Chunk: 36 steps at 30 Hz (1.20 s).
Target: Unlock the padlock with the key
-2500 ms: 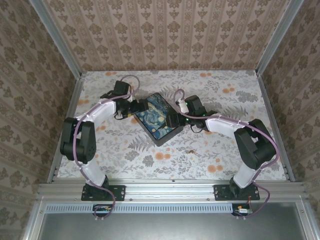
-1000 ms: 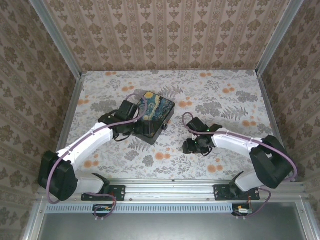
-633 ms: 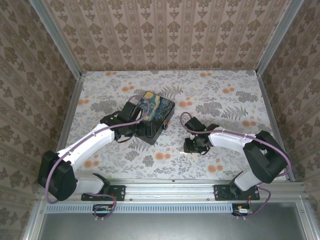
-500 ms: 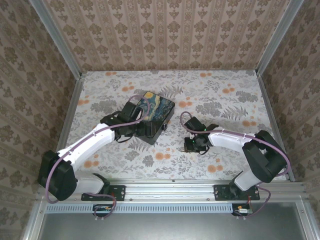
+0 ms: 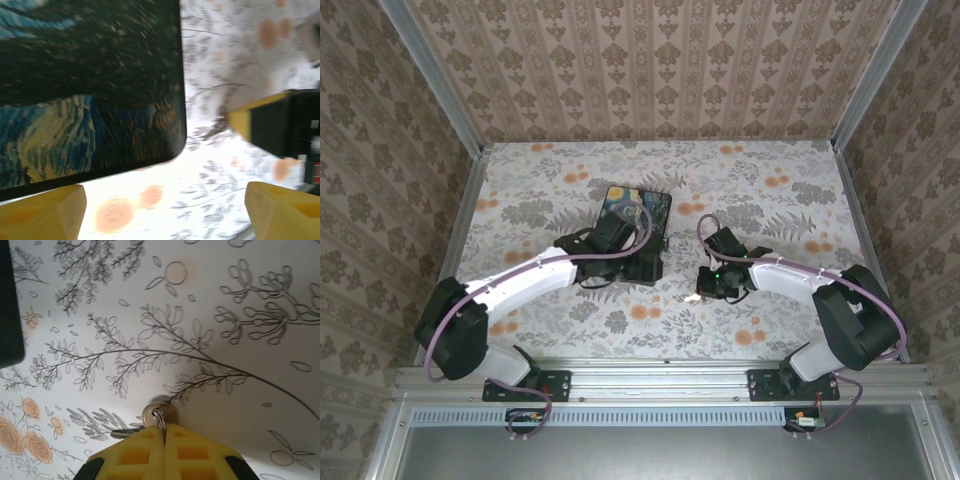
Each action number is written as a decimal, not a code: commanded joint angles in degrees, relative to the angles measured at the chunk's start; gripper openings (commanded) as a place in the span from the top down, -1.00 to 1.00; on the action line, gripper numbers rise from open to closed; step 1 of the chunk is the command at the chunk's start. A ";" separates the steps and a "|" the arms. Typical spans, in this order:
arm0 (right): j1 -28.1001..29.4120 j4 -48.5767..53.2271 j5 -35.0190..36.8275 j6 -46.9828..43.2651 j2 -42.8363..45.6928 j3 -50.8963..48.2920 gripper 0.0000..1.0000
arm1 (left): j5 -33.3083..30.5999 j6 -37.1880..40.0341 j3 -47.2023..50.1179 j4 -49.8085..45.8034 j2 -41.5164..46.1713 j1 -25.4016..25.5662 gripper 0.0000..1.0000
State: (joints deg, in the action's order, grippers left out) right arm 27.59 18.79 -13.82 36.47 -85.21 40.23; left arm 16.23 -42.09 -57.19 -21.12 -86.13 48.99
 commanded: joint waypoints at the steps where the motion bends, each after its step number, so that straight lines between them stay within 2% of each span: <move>1: -0.93 -2.13 -3.23 0.93 0.16 -1.54 1.00 | 6.22 -4.14 -4.27 4.70 -5.06 2.47 -0.48; 4: -1.23 -2.46 -4.52 1.80 2.32 -1.73 1.00 | 2.28 -3.70 -6.33 0.99 -5.42 3.38 -0.50; 7: -1.45 -0.28 -4.50 1.73 7.44 -1.08 1.00 | -3.01 -3.08 -5.26 -2.80 -3.73 1.34 -0.56; 11: -2.06 3.37 -5.05 -0.14 12.63 0.89 1.00 | -5.10 -1.16 -1.63 -5.26 -0.40 -4.51 -0.55; 15: -2.11 4.39 -9.15 -2.47 15.50 3.80 1.00 | -7.15 1.48 0.35 -8.79 3.90 -9.48 -0.57; 18: -2.08 3.91 -13.46 -4.45 16.74 6.82 1.00 | -6.37 3.70 0.04 -10.40 7.82 -12.16 -0.57; 22: -2.11 3.60 -18.34 -5.51 15.75 12.03 1.00 | -1.08 4.75 -4.40 -9.03 11.43 -10.09 -0.56; 25: -2.16 1.41 -23.38 -4.98 14.66 14.92 1.00 | 3.39 0.45 -4.76 -3.04 12.47 -8.50 -0.53; 28: -2.04 -2.18 -28.00 -3.82 13.96 16.64 1.00 | 7.48 -8.26 -2.08 6.84 12.01 -8.52 -0.48; 33: -0.81 -3.23 -28.81 -4.12 11.64 20.48 1.00 | 8.44 -24.49 2.00 19.47 10.91 -8.49 -0.53; 36: 0.04 -4.79 -27.57 -3.69 10.15 21.58 1.00 | 8.19 -33.73 4.41 23.43 11.00 -8.81 -0.56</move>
State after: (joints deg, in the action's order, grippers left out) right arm 26.79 16.23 -39.62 32.82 -73.82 59.57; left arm 22.81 -62.98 -54.85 -5.65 -74.85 40.47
